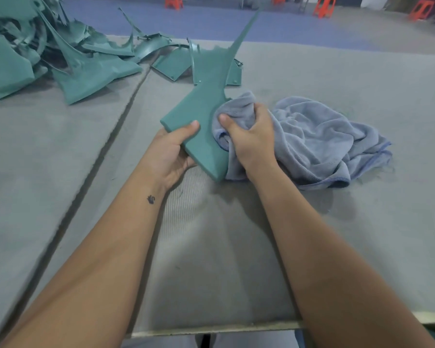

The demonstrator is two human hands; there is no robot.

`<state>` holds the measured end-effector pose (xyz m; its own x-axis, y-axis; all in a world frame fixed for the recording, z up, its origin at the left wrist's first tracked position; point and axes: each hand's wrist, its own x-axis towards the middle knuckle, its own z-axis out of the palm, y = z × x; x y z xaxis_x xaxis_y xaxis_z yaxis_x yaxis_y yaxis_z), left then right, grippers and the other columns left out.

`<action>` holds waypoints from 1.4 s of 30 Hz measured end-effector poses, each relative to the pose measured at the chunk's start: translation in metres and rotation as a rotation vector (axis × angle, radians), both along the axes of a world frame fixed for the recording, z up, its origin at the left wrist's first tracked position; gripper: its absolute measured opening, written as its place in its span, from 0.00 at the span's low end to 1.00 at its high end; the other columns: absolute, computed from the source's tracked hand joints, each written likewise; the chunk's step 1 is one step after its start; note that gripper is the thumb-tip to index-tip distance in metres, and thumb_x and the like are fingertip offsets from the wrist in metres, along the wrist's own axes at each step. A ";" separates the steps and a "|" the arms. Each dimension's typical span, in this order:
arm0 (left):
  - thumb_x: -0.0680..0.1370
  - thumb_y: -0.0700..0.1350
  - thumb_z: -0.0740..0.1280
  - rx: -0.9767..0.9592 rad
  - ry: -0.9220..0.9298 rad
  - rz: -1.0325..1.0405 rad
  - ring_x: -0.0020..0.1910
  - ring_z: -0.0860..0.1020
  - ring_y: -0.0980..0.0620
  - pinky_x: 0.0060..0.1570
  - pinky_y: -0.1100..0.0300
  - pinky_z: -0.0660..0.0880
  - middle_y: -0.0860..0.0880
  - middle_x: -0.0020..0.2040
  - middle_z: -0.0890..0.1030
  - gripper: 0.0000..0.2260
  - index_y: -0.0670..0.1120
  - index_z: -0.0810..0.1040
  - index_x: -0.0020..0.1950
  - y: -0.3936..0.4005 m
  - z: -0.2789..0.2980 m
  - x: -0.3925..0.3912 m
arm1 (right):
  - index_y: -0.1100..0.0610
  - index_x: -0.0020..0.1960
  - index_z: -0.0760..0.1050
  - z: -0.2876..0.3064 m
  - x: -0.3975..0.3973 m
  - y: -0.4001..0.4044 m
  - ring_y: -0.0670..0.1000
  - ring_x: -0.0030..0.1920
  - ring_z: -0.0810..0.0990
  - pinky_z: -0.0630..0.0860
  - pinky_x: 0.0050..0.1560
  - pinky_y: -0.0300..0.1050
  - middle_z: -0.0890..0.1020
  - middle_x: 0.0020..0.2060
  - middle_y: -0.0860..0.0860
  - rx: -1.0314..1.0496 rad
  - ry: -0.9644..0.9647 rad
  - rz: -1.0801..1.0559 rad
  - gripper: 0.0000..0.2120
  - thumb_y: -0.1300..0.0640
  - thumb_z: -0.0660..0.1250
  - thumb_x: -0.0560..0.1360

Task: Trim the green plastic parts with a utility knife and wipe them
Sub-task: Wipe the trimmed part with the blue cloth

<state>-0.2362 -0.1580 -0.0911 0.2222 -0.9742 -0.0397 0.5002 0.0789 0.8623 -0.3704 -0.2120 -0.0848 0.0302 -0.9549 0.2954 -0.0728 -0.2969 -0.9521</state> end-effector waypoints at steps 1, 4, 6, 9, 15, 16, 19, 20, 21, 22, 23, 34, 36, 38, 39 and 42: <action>0.80 0.38 0.63 0.001 -0.012 -0.003 0.48 0.84 0.49 0.38 0.52 0.81 0.47 0.51 0.85 0.10 0.46 0.78 0.58 0.000 0.000 0.000 | 0.58 0.50 0.73 0.000 0.000 -0.002 0.34 0.40 0.78 0.72 0.43 0.27 0.79 0.41 0.45 -0.017 0.031 -0.012 0.12 0.57 0.74 0.72; 0.80 0.38 0.63 0.005 -0.032 -0.002 0.47 0.84 0.50 0.37 0.53 0.81 0.48 0.49 0.85 0.08 0.46 0.79 0.56 0.000 -0.001 0.000 | 0.55 0.39 0.72 0.000 0.000 -0.006 0.37 0.33 0.73 0.69 0.38 0.29 0.75 0.32 0.43 -0.075 0.087 -0.089 0.09 0.58 0.68 0.76; 0.79 0.37 0.63 0.011 -0.029 0.008 0.46 0.84 0.51 0.36 0.55 0.80 0.49 0.48 0.86 0.08 0.46 0.79 0.55 0.000 -0.001 0.001 | 0.52 0.34 0.67 -0.002 -0.002 -0.008 0.39 0.30 0.70 0.66 0.36 0.31 0.72 0.29 0.43 -0.101 0.118 -0.114 0.15 0.58 0.66 0.78; 0.79 0.37 0.63 0.013 -0.010 0.026 0.46 0.84 0.50 0.35 0.55 0.80 0.48 0.48 0.85 0.09 0.44 0.78 0.57 -0.001 -0.001 0.002 | 0.57 0.36 0.68 -0.003 -0.001 -0.004 0.43 0.32 0.70 0.69 0.40 0.39 0.72 0.31 0.48 0.000 0.012 -0.071 0.15 0.56 0.62 0.80; 0.81 0.38 0.62 -0.010 0.182 0.111 0.45 0.84 0.52 0.38 0.58 0.81 0.48 0.46 0.86 0.08 0.43 0.76 0.58 -0.001 0.003 0.004 | 0.54 0.57 0.77 0.007 -0.002 -0.008 0.51 0.56 0.80 0.74 0.62 0.47 0.82 0.53 0.52 0.371 -0.484 0.024 0.18 0.44 0.53 0.83; 0.81 0.38 0.62 -0.017 0.189 0.118 0.44 0.84 0.52 0.38 0.58 0.81 0.49 0.46 0.86 0.08 0.44 0.76 0.58 -0.001 0.003 0.003 | 0.55 0.62 0.75 0.008 -0.002 -0.008 0.52 0.59 0.79 0.73 0.64 0.47 0.81 0.58 0.53 0.414 -0.471 0.076 0.21 0.43 0.51 0.83; 0.81 0.39 0.62 -0.021 0.183 0.131 0.44 0.84 0.53 0.38 0.58 0.81 0.49 0.46 0.86 0.07 0.44 0.76 0.58 -0.001 0.003 0.002 | 0.55 0.71 0.69 0.007 0.000 -0.001 0.54 0.63 0.77 0.73 0.63 0.50 0.77 0.64 0.54 0.421 -0.390 0.026 0.22 0.45 0.51 0.83; 0.81 0.39 0.62 -0.016 0.172 0.139 0.45 0.84 0.53 0.38 0.58 0.81 0.50 0.46 0.86 0.07 0.45 0.76 0.57 -0.001 0.003 0.003 | 0.54 0.72 0.67 0.007 -0.001 0.000 0.54 0.63 0.77 0.74 0.61 0.51 0.76 0.65 0.53 0.411 -0.394 -0.028 0.21 0.46 0.51 0.83; 0.81 0.39 0.62 -0.010 0.162 0.152 0.45 0.84 0.53 0.38 0.58 0.81 0.50 0.46 0.86 0.07 0.45 0.77 0.57 -0.001 0.004 0.004 | 0.54 0.72 0.67 0.007 -0.003 -0.001 0.54 0.61 0.77 0.74 0.59 0.51 0.76 0.65 0.53 0.424 -0.446 -0.066 0.21 0.47 0.51 0.83; 0.81 0.39 0.62 -0.005 0.158 0.170 0.45 0.84 0.53 0.38 0.58 0.81 0.50 0.46 0.86 0.07 0.45 0.77 0.57 -0.001 0.004 0.004 | 0.53 0.72 0.67 0.009 -0.004 -0.005 0.53 0.60 0.77 0.74 0.60 0.51 0.76 0.65 0.52 0.462 -0.513 -0.088 0.21 0.47 0.52 0.83; 0.81 0.39 0.62 0.001 0.161 0.190 0.45 0.84 0.52 0.37 0.58 0.81 0.49 0.47 0.85 0.08 0.45 0.77 0.58 -0.001 0.004 0.005 | 0.53 0.72 0.67 0.010 -0.005 -0.008 0.53 0.61 0.77 0.73 0.63 0.52 0.76 0.65 0.52 0.504 -0.569 -0.105 0.22 0.46 0.52 0.83; 0.79 0.40 0.62 0.024 0.298 0.280 0.51 0.83 0.46 0.55 0.49 0.79 0.45 0.49 0.85 0.07 0.43 0.78 0.55 0.005 0.011 0.010 | 0.52 0.58 0.76 0.012 -0.014 -0.012 0.46 0.45 0.80 0.78 0.46 0.39 0.83 0.43 0.47 0.672 -0.760 0.076 0.14 0.46 0.57 0.80; 0.80 0.39 0.62 -0.034 0.328 0.286 0.50 0.83 0.48 0.56 0.50 0.79 0.46 0.48 0.85 0.07 0.42 0.78 0.55 0.002 0.012 0.007 | 0.52 0.45 0.75 0.015 -0.003 0.001 0.41 0.36 0.78 0.75 0.40 0.31 0.81 0.34 0.46 0.675 -0.692 0.463 0.08 0.53 0.59 0.79; 0.82 0.40 0.60 -0.100 0.329 0.229 0.49 0.83 0.50 0.51 0.54 0.81 0.45 0.50 0.84 0.09 0.41 0.76 0.59 0.001 0.011 0.003 | 0.56 0.44 0.73 0.011 0.005 0.010 0.45 0.37 0.79 0.77 0.42 0.41 0.81 0.36 0.49 0.433 -0.351 0.496 0.05 0.55 0.65 0.77; 0.82 0.40 0.59 -0.117 0.324 0.202 0.48 0.83 0.50 0.48 0.55 0.81 0.44 0.51 0.84 0.11 0.40 0.75 0.63 0.001 0.011 0.002 | 0.57 0.46 0.73 0.007 0.007 0.013 0.49 0.39 0.81 0.78 0.42 0.47 0.82 0.40 0.52 0.291 -0.199 0.435 0.06 0.56 0.69 0.76; 0.83 0.41 0.59 -0.138 0.324 0.169 0.49 0.83 0.50 0.43 0.57 0.81 0.44 0.54 0.83 0.14 0.40 0.72 0.68 0.001 0.010 0.002 | 0.56 0.49 0.73 0.003 0.003 0.015 0.47 0.38 0.81 0.81 0.37 0.44 0.81 0.42 0.52 0.117 0.002 0.399 0.11 0.59 0.74 0.72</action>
<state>-0.2346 -0.1567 -0.0813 0.3776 -0.9260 -0.0055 0.7149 0.2877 0.6373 -0.3675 -0.1971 -0.0814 0.4049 -0.8954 0.1850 0.0239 -0.1919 -0.9811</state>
